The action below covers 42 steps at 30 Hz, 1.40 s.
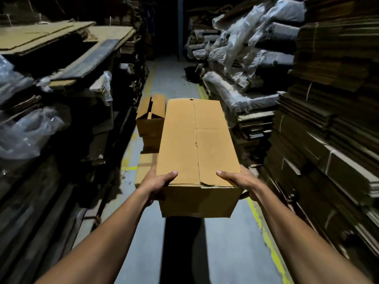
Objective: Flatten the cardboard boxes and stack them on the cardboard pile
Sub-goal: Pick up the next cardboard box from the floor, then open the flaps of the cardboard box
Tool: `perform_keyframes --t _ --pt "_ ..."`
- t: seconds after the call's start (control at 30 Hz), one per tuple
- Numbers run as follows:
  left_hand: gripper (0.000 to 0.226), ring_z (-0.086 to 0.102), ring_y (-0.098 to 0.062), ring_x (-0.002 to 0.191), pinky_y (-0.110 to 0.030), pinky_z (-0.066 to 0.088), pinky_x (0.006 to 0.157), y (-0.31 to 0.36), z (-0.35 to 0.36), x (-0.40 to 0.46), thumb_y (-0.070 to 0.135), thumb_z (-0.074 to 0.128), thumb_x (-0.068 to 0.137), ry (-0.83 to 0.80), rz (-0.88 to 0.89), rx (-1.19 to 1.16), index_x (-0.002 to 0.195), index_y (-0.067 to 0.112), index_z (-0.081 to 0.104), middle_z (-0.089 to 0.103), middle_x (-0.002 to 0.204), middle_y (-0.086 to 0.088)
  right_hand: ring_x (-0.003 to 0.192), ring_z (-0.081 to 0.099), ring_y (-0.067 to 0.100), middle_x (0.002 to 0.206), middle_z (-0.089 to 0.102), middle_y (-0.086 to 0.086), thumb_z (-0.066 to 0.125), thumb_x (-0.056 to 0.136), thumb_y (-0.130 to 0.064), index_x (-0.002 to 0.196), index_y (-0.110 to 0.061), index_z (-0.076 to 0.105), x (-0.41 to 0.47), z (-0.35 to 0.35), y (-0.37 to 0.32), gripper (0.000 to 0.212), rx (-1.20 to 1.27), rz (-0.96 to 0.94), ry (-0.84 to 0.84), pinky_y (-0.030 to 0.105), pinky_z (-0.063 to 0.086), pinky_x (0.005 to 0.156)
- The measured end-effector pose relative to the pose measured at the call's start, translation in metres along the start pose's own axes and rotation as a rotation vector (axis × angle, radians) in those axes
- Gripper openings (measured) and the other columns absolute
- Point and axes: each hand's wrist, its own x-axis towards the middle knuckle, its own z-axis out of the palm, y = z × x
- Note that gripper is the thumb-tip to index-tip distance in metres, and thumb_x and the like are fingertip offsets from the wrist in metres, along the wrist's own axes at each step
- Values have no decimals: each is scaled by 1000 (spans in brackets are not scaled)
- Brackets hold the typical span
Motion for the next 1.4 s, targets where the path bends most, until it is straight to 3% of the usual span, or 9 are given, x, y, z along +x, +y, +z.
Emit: perform_keyframes --t 0.17,0.3,0.63,0.9,1.1,1.17,1.23,1.33,1.4 --pt "88 64 -30 116 -62 57 87 -114 21 -29 55 91 71 -11 -34 -12 144 42 45 66 130 4 102 71 26 114 73 -5 92 57 -68 124 -39 56 -39 36 102 81 27 54 -18 58 57 90" --pt "80 62 -30 117 -61 58 87 -221 47 -30 57 88 74 -24 -74 -15 142 44 46 65 131 4 101 71 26 112 74 -6 90 64 -64 120 -42 56 -38 70 205 70 32 77 -44 58 57 92" --pt "83 57 -33 120 -59 57 90 -507 130 22 56 82 83 1 -118 30 150 40 37 57 135 0 101 70 25 114 72 -5 87 69 -65 126 -39 53 32 171 488 71 -5 124 -97 46 59 80" --pt "78 59 -31 121 -60 58 89 -688 167 65 57 83 82 2 -133 67 147 43 41 59 138 2 106 66 28 123 66 -2 87 66 -69 135 -39 47 84 249 661 85 -23 157 -148 56 57 90" --pt "71 63 -26 111 -57 58 90 -730 171 84 58 81 83 41 -66 70 141 43 43 63 132 4 102 68 26 118 68 -4 85 71 -65 132 -37 50 104 269 696 76 -28 90 -117 51 59 84" --pt "84 62 -30 114 -60 59 88 -729 168 85 66 81 78 40 -105 101 146 45 36 60 137 3 104 67 26 121 66 -2 87 67 -67 135 -34 47 108 269 692 85 -65 114 -114 51 58 87" --pt "104 60 -35 120 -58 59 88 -726 166 85 71 81 73 32 -95 205 155 43 23 54 145 0 111 65 28 130 61 1 90 59 -69 144 -30 35 112 270 683 108 -127 110 -104 48 58 87" --pt "138 40 -37 146 -56 44 113 -714 171 89 84 82 58 23 91 495 162 39 3 31 163 -6 146 37 38 164 24 12 88 46 -80 161 -32 -1 119 274 656 154 -425 -50 -59 52 39 117" --pt "156 11 -41 158 -57 27 124 -704 178 87 92 77 49 -25 189 724 162 39 -16 -7 174 -5 157 4 43 171 -12 13 83 54 -82 162 -32 -16 116 285 633 156 -646 -161 -77 57 17 126"
